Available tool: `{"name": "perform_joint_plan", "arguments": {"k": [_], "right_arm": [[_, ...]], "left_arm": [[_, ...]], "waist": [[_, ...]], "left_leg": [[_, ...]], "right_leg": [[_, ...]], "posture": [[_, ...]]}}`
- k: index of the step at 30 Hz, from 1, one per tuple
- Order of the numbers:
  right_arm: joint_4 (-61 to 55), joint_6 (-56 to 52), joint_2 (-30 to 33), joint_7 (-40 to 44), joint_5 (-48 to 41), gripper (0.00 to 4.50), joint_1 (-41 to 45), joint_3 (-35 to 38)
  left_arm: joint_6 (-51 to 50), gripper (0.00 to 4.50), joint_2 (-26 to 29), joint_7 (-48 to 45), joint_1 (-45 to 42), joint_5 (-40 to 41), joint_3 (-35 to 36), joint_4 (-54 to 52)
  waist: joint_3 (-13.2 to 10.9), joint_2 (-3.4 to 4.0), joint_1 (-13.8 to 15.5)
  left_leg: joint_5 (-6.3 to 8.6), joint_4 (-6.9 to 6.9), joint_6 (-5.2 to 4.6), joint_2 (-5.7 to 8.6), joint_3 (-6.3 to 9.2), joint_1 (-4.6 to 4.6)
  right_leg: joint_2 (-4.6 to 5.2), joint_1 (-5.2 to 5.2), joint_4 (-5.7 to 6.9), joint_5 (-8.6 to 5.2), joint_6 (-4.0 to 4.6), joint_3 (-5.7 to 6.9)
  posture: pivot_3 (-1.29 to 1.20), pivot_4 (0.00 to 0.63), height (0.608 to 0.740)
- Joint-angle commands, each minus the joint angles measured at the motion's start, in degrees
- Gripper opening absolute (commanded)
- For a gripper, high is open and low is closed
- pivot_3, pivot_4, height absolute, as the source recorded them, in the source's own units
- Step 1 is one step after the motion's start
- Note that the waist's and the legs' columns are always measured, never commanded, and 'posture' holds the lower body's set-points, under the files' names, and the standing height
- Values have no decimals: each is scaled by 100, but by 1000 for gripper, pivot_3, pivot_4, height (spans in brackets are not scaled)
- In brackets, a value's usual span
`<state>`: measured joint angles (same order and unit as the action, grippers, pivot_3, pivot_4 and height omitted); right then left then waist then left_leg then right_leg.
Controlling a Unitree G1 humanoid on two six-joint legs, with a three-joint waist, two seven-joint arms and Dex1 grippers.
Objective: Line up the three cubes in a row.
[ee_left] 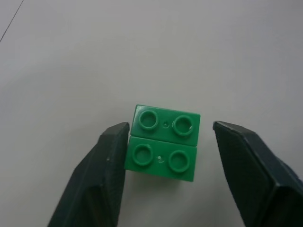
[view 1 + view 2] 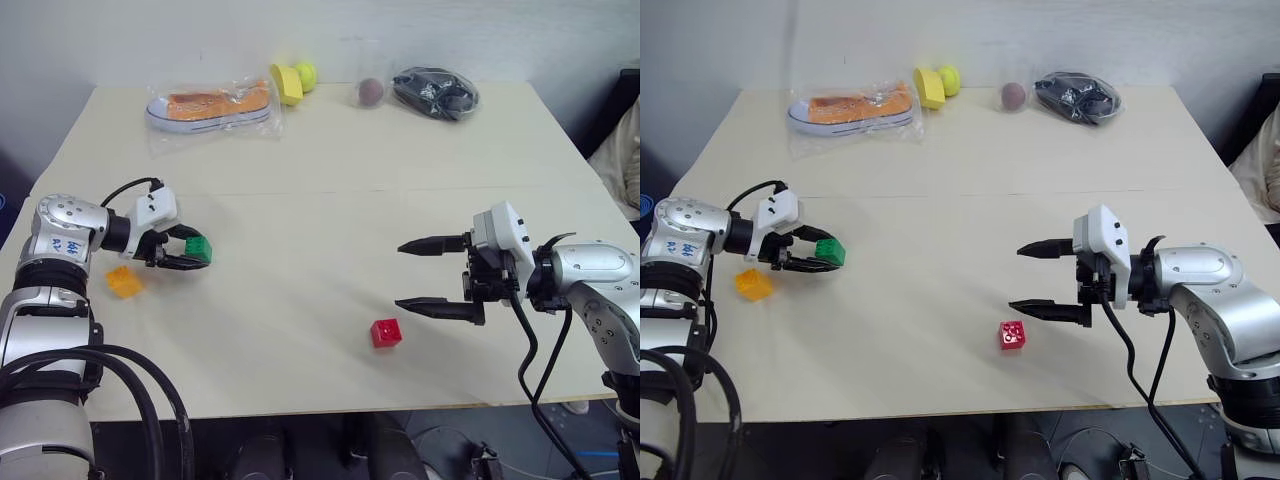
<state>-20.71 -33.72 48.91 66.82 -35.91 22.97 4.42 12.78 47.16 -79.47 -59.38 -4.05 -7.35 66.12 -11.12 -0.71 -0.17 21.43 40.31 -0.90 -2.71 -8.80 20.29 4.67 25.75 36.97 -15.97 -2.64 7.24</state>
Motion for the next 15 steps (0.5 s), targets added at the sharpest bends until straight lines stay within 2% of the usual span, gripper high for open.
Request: {"name": "perform_joint_plan", "arguments": {"k": [1,3,6,8,10,14,15], "right_arm": [[-125,53,49,12,-79,4500,99,71],[-100,75,68,53,-61,4500,85,56],[-106,134,164,240,-30,4500,-8,34],[-138,165,233,399,-48,4500,-85,61],[-149,142,279,473,-93,4500,-121,97],[-153,137,352,543,-100,4500,-211,119],[-173,132,368,556,-104,4500,-238,119]], "left_arm": [[65,1909,51,-154,-39,0,71,-13],[58,1483,48,-233,7,32,101,-54],[-25,1508,32,-481,114,187,186,-270],[-227,1508,-2,-780,350,416,237,-861],[-664,1508,-12,-1029,767,707,269,-1879],[-2444,1508,185,-897,2194,1565,229,-5394],[-2759,1508,243,-782,2427,1678,222,-5963]], "waist": [[0,0,0],[0,0,-1],[0,0,0],[0,0,-1],[0,0,-3],[0,0,-18],[0,0,-14]], "left_leg": [[0,0,0,0,0,0],[0,0,0,0,0,0],[0,0,0,0,0,0],[0,0,0,0,0,0],[0,0,0,-1,2,1],[0,3,0,-4,12,0],[0,7,1,-8,13,3]], "right_leg": [[0,0,0,0,0,0],[0,0,0,0,0,0],[-1,0,0,0,0,1],[-1,0,0,0,0,1],[0,0,0,0,0,1],[13,-4,2,0,0,-50],[17,-2,1,0,0,-54]], "posture": [[0,150,740],[0,150,740],[0,150,740],[0,150,740],[0,150,740],[0,150,740],[0,150,740]]}}
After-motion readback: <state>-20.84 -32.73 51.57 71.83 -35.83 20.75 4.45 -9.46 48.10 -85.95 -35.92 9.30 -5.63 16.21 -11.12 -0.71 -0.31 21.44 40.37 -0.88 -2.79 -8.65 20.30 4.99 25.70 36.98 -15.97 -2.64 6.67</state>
